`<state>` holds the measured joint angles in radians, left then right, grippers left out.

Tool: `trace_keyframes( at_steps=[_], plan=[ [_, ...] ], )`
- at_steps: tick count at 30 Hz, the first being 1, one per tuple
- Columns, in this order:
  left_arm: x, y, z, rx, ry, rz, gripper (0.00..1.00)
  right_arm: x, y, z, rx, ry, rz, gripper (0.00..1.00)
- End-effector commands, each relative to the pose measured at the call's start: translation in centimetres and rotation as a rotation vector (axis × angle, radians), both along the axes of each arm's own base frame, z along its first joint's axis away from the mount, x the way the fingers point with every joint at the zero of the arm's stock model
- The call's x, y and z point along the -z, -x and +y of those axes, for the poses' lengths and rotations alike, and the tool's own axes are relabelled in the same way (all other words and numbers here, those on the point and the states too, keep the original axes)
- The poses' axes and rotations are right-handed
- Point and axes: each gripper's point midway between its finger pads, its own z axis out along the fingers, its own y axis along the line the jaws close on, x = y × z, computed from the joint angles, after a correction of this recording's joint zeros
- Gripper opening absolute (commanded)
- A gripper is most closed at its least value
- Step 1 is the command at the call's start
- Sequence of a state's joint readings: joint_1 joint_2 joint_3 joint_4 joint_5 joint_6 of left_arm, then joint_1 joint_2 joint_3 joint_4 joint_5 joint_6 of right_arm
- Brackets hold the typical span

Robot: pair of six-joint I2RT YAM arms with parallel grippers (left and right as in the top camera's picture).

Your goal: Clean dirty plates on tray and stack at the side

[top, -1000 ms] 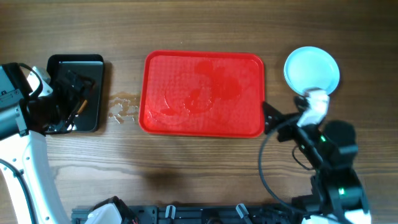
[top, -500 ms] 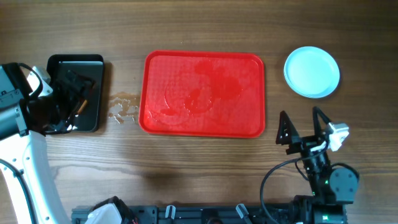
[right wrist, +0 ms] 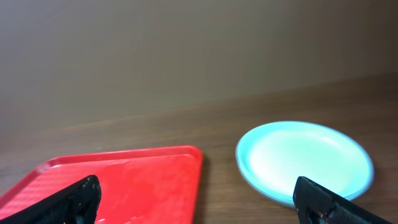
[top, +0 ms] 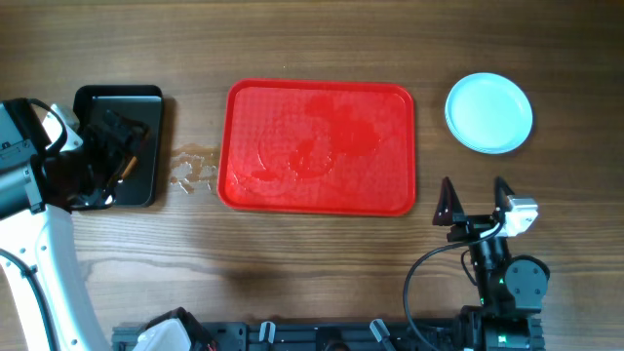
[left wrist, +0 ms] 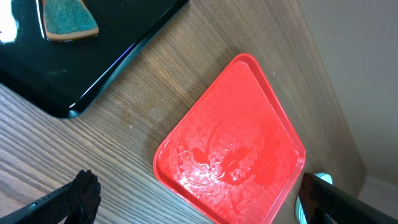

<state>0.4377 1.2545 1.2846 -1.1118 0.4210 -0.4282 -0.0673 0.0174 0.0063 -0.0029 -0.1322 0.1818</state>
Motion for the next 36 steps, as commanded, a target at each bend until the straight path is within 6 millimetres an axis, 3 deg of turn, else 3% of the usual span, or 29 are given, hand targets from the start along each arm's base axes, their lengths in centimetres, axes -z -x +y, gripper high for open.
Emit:
trace_keyframes(
  at_steps=[1,8,13,36],
  plan=[
    [-0.39,-0.08,-0.35,0.012,0.008,-0.015,1.0,-0.34,0.05,-1.25,0.07,0.128,-0.019,1.0],
    [-0.39,-0.08,-0.35,0.012,0.008,-0.015,1.0,-0.32,0.05,-1.26,0.07,0.146,-0.019,1.0],
    [-0.39,-0.08,-0.35,0.012,0.008,-0.015,1.0,-0.33,0.05,-1.26,0.069,0.265,-0.023,1.0],
    [-0.39,-0.08,-0.35,0.012,0.008,-0.015,1.0,-0.32,0.04,-1.24,0.068,0.261,-0.022,1.0]
  ],
)
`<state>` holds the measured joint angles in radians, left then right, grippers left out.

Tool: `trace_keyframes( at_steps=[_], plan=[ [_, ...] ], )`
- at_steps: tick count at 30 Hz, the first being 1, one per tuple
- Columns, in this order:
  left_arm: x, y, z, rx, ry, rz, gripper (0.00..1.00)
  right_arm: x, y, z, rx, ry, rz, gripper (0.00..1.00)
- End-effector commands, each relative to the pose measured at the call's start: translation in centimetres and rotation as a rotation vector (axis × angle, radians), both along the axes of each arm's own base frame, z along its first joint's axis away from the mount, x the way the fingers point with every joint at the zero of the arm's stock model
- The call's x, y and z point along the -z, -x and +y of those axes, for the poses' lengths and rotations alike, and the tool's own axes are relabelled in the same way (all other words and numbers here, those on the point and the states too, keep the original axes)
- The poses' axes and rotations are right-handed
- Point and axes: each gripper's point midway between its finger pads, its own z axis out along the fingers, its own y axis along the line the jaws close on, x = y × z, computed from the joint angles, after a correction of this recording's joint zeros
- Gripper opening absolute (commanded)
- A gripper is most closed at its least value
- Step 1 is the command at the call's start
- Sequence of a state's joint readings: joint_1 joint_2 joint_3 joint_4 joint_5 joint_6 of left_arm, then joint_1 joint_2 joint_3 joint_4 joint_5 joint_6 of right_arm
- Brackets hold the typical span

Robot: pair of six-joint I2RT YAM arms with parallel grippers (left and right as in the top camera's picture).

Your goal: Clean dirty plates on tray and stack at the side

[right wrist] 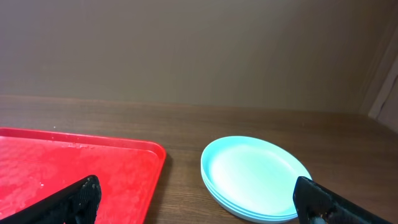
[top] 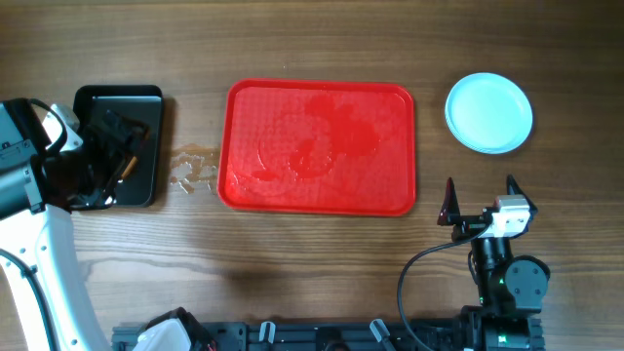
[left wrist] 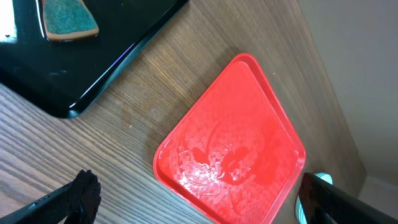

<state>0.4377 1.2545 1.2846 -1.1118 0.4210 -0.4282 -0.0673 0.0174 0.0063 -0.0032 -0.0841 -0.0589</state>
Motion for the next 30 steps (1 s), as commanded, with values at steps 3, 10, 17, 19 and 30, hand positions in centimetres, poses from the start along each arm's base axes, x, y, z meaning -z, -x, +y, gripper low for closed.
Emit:
trace_keyframes(
  at_steps=[3,10,17,19,30],
  plan=[
    [-0.4,-0.1,-0.3,0.012,0.008,-0.015,1.0,-0.3,0.0,-0.4,0.022,0.02,-0.012,1.0],
    [0.2,0.2,0.7,-0.016,-0.042,0.019,1.0,-0.2,0.0,-0.4,0.022,0.02,-0.011,1.0],
    [1.2,1.2,-1.9,0.094,-0.1,0.007,1.0,-0.2,0.0,-0.4,0.022,0.021,-0.01,1.0],
    [1.5,0.7,-3.8,0.187,-0.146,-0.073,1.0,-0.2,0.0,-0.4,0.022,0.02,-0.01,1.0],
    [5.8,1.3,-10.6,0.382,-0.27,-0.616,1.0,-0.2,0.0,-0.4,0.022,0.02,-0.01,1.0]
  ],
)
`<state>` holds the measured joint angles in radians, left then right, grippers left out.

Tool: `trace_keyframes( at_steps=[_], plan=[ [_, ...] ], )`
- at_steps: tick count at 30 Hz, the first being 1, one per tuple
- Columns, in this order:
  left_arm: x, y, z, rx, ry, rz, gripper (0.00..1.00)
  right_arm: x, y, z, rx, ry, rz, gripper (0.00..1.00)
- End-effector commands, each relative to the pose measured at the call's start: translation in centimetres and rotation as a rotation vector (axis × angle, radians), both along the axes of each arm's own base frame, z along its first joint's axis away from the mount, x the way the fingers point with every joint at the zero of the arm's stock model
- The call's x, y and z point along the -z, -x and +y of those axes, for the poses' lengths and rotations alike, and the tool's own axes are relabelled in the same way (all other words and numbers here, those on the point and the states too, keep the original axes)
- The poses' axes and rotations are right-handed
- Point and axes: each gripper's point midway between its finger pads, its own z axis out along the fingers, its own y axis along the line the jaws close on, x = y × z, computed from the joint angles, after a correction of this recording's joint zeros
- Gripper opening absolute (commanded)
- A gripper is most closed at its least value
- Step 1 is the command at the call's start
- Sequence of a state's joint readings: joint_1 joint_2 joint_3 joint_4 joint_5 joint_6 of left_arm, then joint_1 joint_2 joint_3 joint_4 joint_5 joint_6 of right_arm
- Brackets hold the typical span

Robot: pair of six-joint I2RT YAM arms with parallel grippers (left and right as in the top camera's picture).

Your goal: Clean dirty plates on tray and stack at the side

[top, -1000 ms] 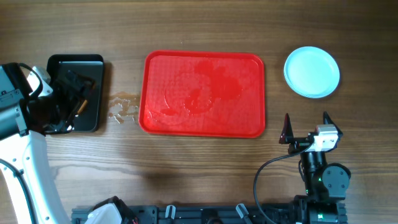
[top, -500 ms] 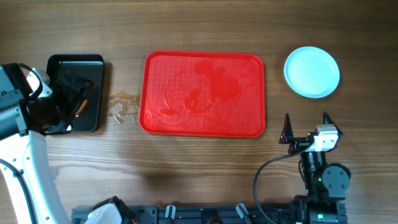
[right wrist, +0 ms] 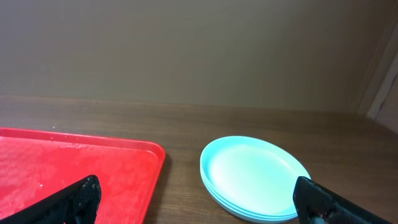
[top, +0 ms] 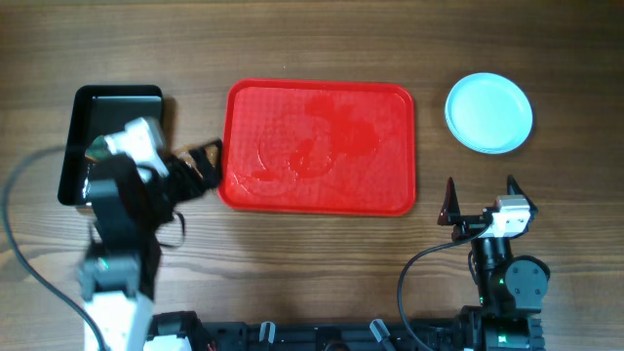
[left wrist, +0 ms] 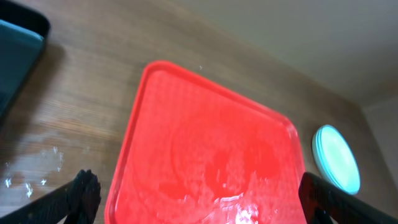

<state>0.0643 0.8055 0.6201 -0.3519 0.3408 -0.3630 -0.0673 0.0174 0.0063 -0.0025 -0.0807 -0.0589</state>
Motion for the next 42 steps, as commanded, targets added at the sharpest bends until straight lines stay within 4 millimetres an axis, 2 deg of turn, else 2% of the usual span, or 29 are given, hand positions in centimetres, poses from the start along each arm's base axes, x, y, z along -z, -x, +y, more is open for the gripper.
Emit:
trace_keyframes(
  at_steps=[1,5,10,23,29,42],
  plan=[
    [3.2,1.8,-1.0,0.038,-0.024,-0.115,1.0,-0.2,0.0,-0.4,0.019,0.02,-0.01,1.0],
    [5.3,3.2,-1.1,0.039,-0.028,-0.201,1.0,-0.2,0.0,-0.4,0.019,0.02,-0.01,1.0],
    [5.7,4.0,-0.9,0.027,-0.037,-0.273,1.0,-0.2,0.0,-0.4,0.019,0.02,-0.01,1.0],
    [2.5,4.4,1.0,-0.085,-0.081,-0.434,1.0,-0.2,0.0,-0.4,0.019,0.019,-0.01,1.0],
    [2.2,4.3,2.2,-0.149,-0.108,-0.447,1.0,-0.2,0.0,-0.4,0.019,0.02,-0.01,1.0],
    [0.5,4.3,2.4,-0.143,-0.193,-0.537,1.0,-0.2,0.0,-0.4,0.019,0.021,-0.01,1.0]
  ],
)
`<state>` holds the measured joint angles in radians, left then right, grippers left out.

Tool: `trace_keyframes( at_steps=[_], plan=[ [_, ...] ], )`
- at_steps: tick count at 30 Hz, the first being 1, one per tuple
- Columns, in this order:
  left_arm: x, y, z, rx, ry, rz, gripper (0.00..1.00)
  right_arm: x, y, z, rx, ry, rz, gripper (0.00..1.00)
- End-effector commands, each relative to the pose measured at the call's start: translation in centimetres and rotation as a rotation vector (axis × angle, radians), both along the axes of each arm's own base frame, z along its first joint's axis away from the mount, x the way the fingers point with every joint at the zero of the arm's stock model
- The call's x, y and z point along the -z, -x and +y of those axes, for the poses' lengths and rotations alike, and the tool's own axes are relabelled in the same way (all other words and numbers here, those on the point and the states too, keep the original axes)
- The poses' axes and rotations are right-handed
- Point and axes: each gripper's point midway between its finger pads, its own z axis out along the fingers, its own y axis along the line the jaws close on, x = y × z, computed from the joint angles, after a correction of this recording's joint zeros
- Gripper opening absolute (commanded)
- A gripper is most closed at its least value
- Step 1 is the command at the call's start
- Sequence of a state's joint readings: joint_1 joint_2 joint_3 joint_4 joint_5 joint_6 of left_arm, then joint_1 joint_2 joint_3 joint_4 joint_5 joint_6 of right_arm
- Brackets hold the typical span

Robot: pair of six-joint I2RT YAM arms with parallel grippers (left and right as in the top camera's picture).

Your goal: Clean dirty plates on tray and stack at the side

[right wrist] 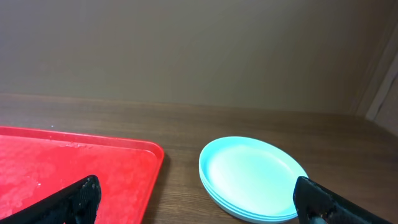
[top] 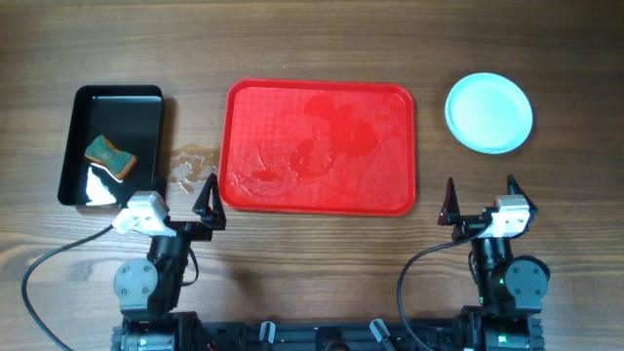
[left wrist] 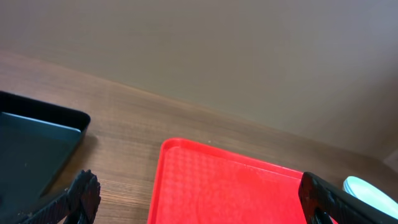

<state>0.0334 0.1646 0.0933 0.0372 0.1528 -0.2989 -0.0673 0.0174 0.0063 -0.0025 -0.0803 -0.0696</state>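
The red tray (top: 320, 146) lies mid-table, wet and carrying no plates; it also shows as the tray (left wrist: 230, 186) and the tray (right wrist: 74, 171). A stack of light blue plates (top: 488, 112) sits on the table at the back right, seen close as the plates (right wrist: 254, 177). My left gripper (top: 178, 213) rests at the front left, open and empty, pointing at the tray; in its wrist view the left gripper (left wrist: 200, 202) spans the tray's near edge. My right gripper (top: 479, 200) is open and empty in front of the plates; in its own view the right gripper (right wrist: 200, 202) faces them.
A black bin (top: 110, 146) at the left holds a green and orange sponge (top: 109, 156); the bin's corner (left wrist: 31, 149) shows in the left wrist view. A patch of spilled water (top: 192, 168) lies on the wood between bin and tray.
My left arm has moved from beside the tray's left edge back to the table's front left, low and level. The sponge in the bin is now uncovered. The right arm is unchanged.
First my left gripper hung open over the black bin with the sponge lying below it, and the right gripper stood near the front right. The right gripper then settled facing the plates. Later the left arm was away from the bin, and it now rests at the front.
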Motion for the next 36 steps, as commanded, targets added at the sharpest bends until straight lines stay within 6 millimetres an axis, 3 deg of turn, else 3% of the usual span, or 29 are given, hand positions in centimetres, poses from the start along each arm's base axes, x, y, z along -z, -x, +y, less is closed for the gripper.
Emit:
trace_keyframes(
  at_steps=[1,5,11,18,21,36],
  plan=[
    [-0.2,0.1,0.3,-0.02,-0.06,-0.03,1.0,-0.2,0.0,-0.4,0.019,0.01,-0.01,1.0],
    [-0.5,0.3,0.6,-0.037,-0.062,-0.045,1.0,-0.2,0.0,-0.4,0.019,0.01,-0.01,1.0],
    [1.6,0.4,0.6,-0.036,-0.058,-0.037,1.0,-0.2,0.0,-0.4,0.019,0.01,-0.01,1.0],
    [1.3,0.6,1.4,-0.069,-0.095,-0.052,1.0,-0.2,0.0,-0.4,0.019,0.009,-0.01,1.0],
    [3.2,0.7,2.1,-0.093,-0.099,0.026,1.0,-0.2,0.0,-0.4,0.019,0.01,-0.01,1.0],
    [3.3,0.7,1.0,-0.032,-0.349,0.001,1.0,-0.2,0.0,-0.4,0.019,0.01,-0.01,1.0]
  ],
)
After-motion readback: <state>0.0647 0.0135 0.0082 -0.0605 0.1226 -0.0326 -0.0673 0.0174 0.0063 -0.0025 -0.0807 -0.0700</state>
